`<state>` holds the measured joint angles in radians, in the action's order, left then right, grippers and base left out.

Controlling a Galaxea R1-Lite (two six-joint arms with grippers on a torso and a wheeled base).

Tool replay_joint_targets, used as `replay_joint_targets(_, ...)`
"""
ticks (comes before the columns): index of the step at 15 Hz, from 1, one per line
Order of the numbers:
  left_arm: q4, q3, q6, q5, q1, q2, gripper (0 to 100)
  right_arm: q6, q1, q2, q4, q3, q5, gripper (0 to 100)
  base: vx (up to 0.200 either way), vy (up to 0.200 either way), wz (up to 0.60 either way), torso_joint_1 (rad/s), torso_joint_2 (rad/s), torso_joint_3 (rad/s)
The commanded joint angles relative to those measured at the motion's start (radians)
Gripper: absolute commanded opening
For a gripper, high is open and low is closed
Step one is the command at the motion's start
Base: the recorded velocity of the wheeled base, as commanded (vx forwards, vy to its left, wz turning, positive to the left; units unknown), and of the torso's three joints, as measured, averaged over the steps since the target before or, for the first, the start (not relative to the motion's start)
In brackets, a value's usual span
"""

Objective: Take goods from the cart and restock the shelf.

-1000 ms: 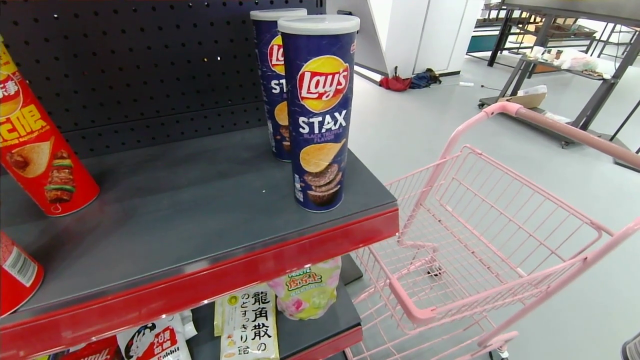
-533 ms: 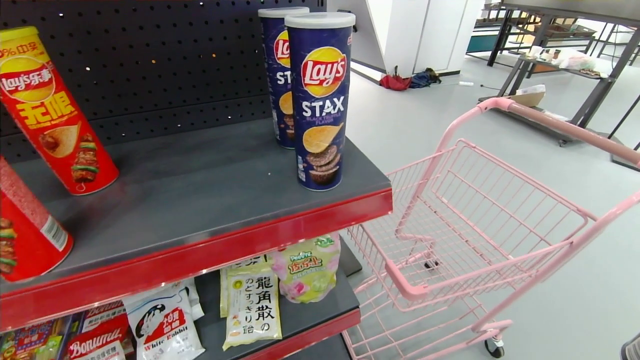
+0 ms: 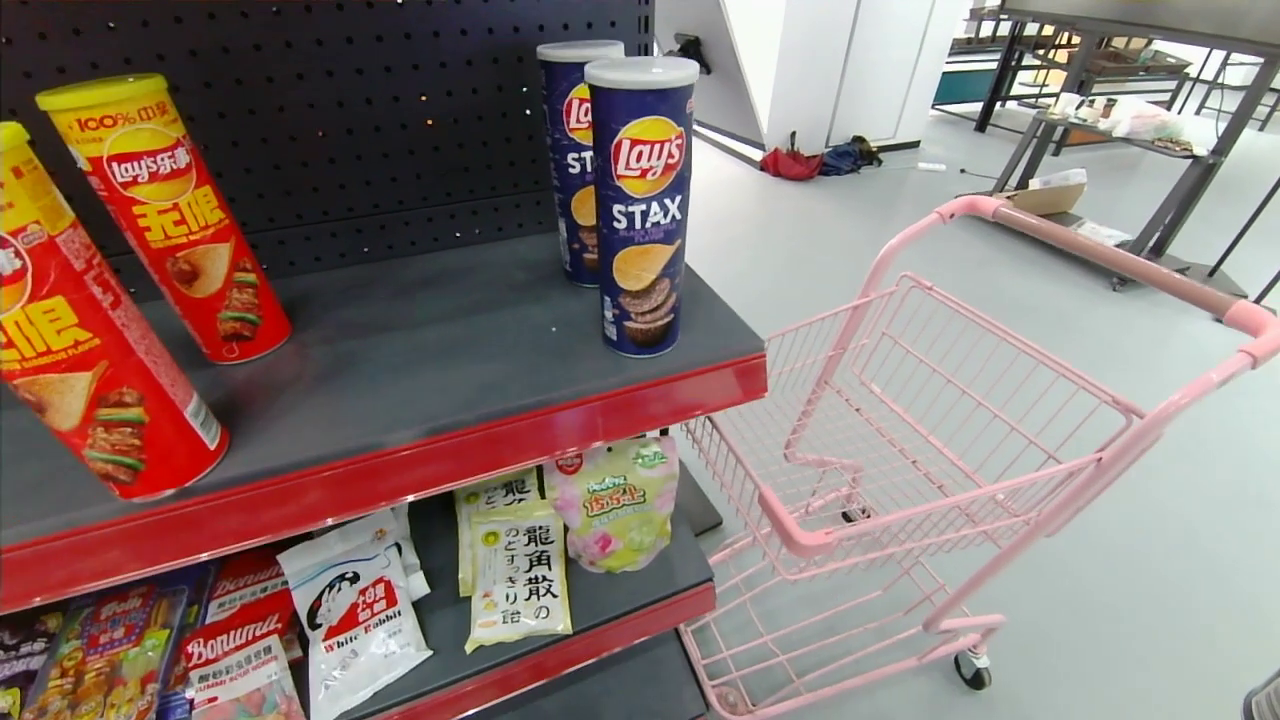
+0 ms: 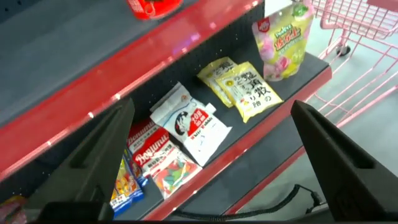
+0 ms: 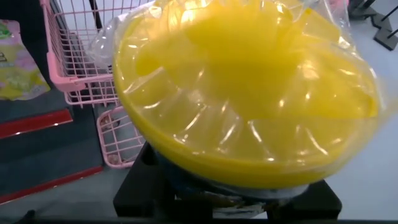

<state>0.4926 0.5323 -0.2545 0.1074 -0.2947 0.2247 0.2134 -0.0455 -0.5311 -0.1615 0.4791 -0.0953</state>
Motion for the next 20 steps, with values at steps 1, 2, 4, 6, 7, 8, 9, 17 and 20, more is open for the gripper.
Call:
replay_joint_targets(1, 0.000, 0.000, 0.000, 0.000, 0.000, -0.001, 100, 0.001, 0.000, 0.000, -0.003, -0.002, -0.001, 0, 0.000, 0.000, 0.00, 0.168, -0.50, -0.334)
replay_joint_targets(2, 0.000, 0.000, -0.003, 0.000, 0.000, -0.005, 100, 0.001, 0.000, 0.000, -0.001, -0.005, -0.001, 0, 0.000, 0.000, 0.00, 0.178, -0.53, -0.349)
replay_joint_targets(4, 0.001, 0.000, -0.006, 0.000, 0.000, -0.010, 100, 0.001, 0.000, 0.000, 0.000, -0.007, -0.001, 0, 0.000, 0.000, 0.00, 0.193, -0.56, -0.364)
replay_joint_targets(6, 0.001, -0.002, -0.006, 0.000, 0.000, -0.016, 100, 0.001, 0.000, 0.000, 0.000, -0.005, -0.001, 0, 0.000, 0.000, 0.00, 0.229, -0.59, -0.376)
replay_joint_targets(7, 0.001, -0.002, -0.006, 0.000, 0.000, -0.018, 100, 0.001, 0.000, 0.000, 0.000, -0.004, -0.001, 0, 0.000, 0.000, 0.00, 0.251, -0.61, -0.383)
replay_joint_targets(8, 0.001, -0.002, -0.006, 0.000, 0.000, -0.019, 100, 0.001, 0.000, 0.000, 0.000, -0.002, -0.001, 0, 0.000, 0.000, 0.00, 0.203, -0.53, -0.330)
replay_joint_targets(9, 0.003, -0.002, -0.006, 0.000, 0.000, -0.022, 100, 0.001, 0.000, -0.001, 0.000, 0.001, -0.001, 0, 0.000, 0.000, 0.00, 0.193, -0.47, -0.286)
replay_joint_targets(17, 0.003, 0.000, -0.035, 0.000, 0.000, -0.039, 100, 0.006, -0.002, 0.022, 0.000, -0.005, -0.001, 0, 0.000, 0.000, 0.45, 0.042, -0.10, -0.061)
replay_joint_targets(20, 0.001, 0.003, -0.035, 0.000, 0.000, -0.039, 100, 0.006, -0.002, 0.028, -0.004, -0.007, -0.001, 0, 0.000, 0.000, 0.60, -0.001, 0.00, -0.001)
